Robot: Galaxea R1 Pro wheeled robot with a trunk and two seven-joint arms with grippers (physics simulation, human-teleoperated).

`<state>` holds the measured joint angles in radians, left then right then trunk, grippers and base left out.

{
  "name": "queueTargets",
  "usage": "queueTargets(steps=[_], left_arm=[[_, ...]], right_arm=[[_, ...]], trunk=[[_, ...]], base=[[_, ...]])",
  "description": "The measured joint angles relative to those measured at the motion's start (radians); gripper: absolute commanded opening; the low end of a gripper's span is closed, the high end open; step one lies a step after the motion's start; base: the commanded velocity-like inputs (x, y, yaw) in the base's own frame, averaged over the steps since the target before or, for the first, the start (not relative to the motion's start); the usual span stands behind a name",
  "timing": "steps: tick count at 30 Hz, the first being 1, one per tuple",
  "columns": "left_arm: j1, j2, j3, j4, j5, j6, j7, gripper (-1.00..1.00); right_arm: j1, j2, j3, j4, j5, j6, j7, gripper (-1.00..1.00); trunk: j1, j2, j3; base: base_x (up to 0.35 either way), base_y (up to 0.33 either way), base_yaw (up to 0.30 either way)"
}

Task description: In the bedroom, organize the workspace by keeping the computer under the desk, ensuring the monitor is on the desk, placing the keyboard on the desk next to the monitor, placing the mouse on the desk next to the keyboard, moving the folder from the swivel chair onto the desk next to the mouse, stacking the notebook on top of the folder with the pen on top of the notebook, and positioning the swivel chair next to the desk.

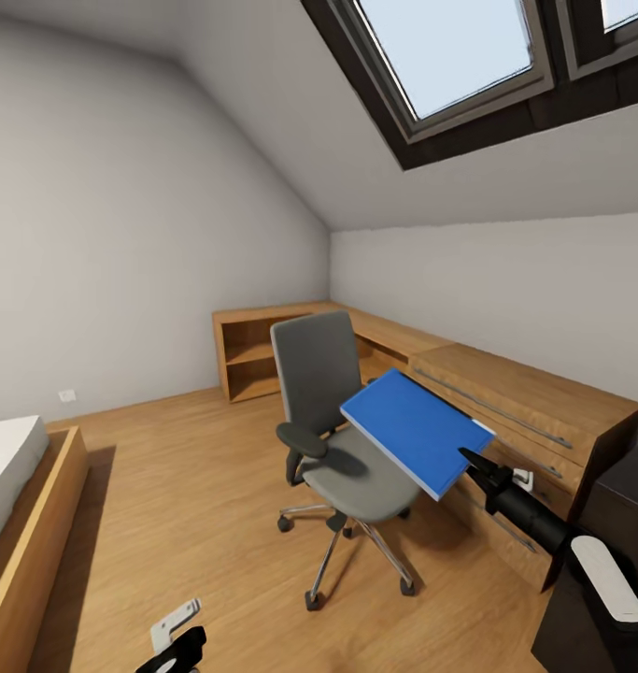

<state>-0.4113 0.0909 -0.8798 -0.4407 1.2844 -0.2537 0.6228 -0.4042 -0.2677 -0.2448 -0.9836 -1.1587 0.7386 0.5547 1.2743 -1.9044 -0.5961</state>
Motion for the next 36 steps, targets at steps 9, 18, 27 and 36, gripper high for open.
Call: queueTargets(steps=[9,18,27,36], left_arm=[[0.001,-0.031,0.000,0.048,-0.001,-0.002,0.003,1.00],[0.001,-0.034,0.000,0.053,-0.001,-0.002,0.003,1.00],[0.001,-0.035,0.000,0.053,-0.001,-0.002,0.004,1.00],[0.001,-0.037,0.000,0.054,-0.002,-0.004,0.005,1.00]], right_arm=[[0.000,0.007,0.000,-0.007,-0.001,0.002,0.003,-1.00],[0.089,-0.005,-0.001,-0.179,0.000,0.007,0.040,-1.00],[0.112,-0.005,-0.002,-0.272,-0.002,0.031,0.038,-1.00],[0.115,-0.014,-0.080,-0.502,-0.007,0.055,-0.074,-1.00]], trunk=[[-0.035,0.063,0.028],[-0.069,0.126,0.056],[-0.096,0.175,0.078],[-0.119,0.217,0.097]], base=[[0.000,0.000,0.000],[0.000,0.000,0.000],[0.000,0.000,0.000],[0.000,0.000,0.000]])
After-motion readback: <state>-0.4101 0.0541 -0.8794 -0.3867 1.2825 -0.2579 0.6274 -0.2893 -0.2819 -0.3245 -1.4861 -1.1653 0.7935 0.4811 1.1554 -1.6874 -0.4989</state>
